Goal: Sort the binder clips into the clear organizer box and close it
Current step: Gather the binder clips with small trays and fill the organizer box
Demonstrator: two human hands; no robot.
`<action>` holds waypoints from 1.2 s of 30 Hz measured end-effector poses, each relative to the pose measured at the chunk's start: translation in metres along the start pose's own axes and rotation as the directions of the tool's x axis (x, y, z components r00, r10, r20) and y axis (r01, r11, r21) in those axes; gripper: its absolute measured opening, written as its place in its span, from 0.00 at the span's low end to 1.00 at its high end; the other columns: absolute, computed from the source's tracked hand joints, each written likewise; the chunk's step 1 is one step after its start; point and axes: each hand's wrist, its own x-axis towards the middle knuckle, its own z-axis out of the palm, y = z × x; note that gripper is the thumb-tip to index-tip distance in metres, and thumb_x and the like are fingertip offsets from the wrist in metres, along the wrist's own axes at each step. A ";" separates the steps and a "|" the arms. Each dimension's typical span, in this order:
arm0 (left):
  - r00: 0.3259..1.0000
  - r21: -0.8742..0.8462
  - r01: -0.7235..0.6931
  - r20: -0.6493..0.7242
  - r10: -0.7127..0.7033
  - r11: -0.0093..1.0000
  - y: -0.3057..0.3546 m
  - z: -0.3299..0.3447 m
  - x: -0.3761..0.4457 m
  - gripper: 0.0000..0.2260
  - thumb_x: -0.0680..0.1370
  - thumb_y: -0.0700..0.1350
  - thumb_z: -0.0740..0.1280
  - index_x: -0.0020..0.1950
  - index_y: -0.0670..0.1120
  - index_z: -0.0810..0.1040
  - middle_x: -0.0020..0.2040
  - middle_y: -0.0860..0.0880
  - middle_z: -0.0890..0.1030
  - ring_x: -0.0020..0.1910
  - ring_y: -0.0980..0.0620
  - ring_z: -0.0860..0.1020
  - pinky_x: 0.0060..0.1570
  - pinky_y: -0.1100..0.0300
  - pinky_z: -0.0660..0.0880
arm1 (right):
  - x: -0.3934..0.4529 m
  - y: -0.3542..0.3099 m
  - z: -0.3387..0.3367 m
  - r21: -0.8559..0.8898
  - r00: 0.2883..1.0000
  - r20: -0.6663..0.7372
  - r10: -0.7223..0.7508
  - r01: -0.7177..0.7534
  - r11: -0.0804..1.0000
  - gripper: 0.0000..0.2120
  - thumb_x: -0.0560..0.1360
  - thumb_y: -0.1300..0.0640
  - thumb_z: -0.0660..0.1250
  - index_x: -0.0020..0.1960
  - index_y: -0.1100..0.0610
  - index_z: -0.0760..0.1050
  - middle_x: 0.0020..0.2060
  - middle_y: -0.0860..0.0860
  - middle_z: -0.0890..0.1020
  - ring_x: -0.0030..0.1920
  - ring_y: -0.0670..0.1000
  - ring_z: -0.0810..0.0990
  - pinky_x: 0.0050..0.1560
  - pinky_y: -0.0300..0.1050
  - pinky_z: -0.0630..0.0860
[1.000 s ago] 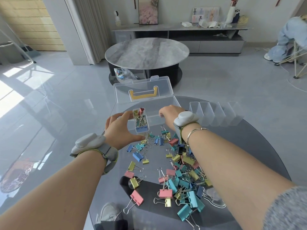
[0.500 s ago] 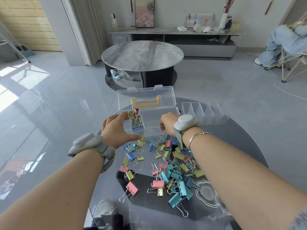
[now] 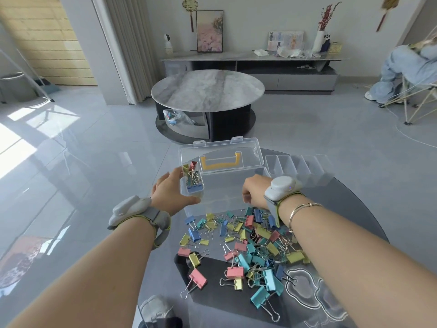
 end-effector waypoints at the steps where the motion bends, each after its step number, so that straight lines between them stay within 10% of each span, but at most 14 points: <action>1: 1.000 -0.026 0.006 0.026 -0.006 1.000 -0.003 0.001 0.002 0.39 0.68 0.50 0.77 0.73 0.48 0.61 0.71 0.48 0.69 0.73 0.46 0.60 0.70 0.45 0.59 | 0.000 0.001 0.000 -0.003 1.000 -0.009 0.003 -0.003 1.000 0.14 0.73 0.68 0.63 0.52 0.58 0.82 0.51 0.55 0.84 0.52 0.57 0.82 0.50 0.44 0.77; 13: 0.979 -0.020 0.130 0.159 -0.126 0.991 -0.008 0.012 0.000 0.53 0.68 0.52 0.77 0.78 0.51 0.40 0.79 0.48 0.47 0.77 0.46 0.46 0.74 0.46 0.46 | 0.003 0.000 0.000 -0.014 1.000 0.017 0.008 -0.008 1.000 0.15 0.72 0.70 0.62 0.52 0.59 0.82 0.52 0.55 0.84 0.52 0.56 0.82 0.50 0.44 0.77; 22: 0.989 0.025 0.135 0.062 -0.136 0.991 0.007 0.037 0.005 0.33 0.78 0.51 0.64 0.78 0.54 0.50 0.79 0.46 0.48 0.75 0.40 0.55 0.73 0.48 0.56 | 0.002 0.003 0.002 0.073 0.998 0.017 0.060 -0.061 0.996 0.11 0.71 0.62 0.63 0.48 0.62 0.82 0.46 0.57 0.84 0.42 0.58 0.81 0.42 0.44 0.76; 27: 0.977 -0.033 0.213 0.000 -0.214 0.976 0.021 0.049 0.008 0.31 0.77 0.38 0.60 0.78 0.52 0.53 0.78 0.44 0.48 0.76 0.41 0.54 0.69 0.52 0.61 | 0.010 0.014 0.007 0.293 0.944 -0.253 0.210 -0.132 0.947 0.12 0.71 0.51 0.57 0.32 0.55 0.68 0.31 0.52 0.74 0.35 0.56 0.72 0.34 0.41 0.67; 31: 0.974 0.203 0.213 -0.117 -0.192 0.956 0.032 0.054 0.011 0.28 0.78 0.45 0.61 0.76 0.57 0.57 0.78 0.49 0.40 0.76 0.39 0.43 0.73 0.41 0.50 | 0.014 0.023 0.007 0.209 0.865 -0.441 0.240 -0.161 0.965 0.11 0.76 0.54 0.56 0.42 0.57 0.74 0.47 0.54 0.74 0.56 0.56 0.71 0.45 0.48 0.73; 36: 0.997 0.329 0.032 -0.071 -0.009 0.944 0.042 0.072 0.026 0.25 0.79 0.54 0.58 0.75 0.59 0.57 0.79 0.51 0.43 0.77 0.42 0.40 0.73 0.41 0.43 | 0.021 0.039 0.011 0.136 0.796 -0.527 0.298 -0.267 0.954 0.09 0.76 0.58 0.58 0.52 0.59 0.75 0.55 0.56 0.73 0.57 0.58 0.70 0.45 0.48 0.67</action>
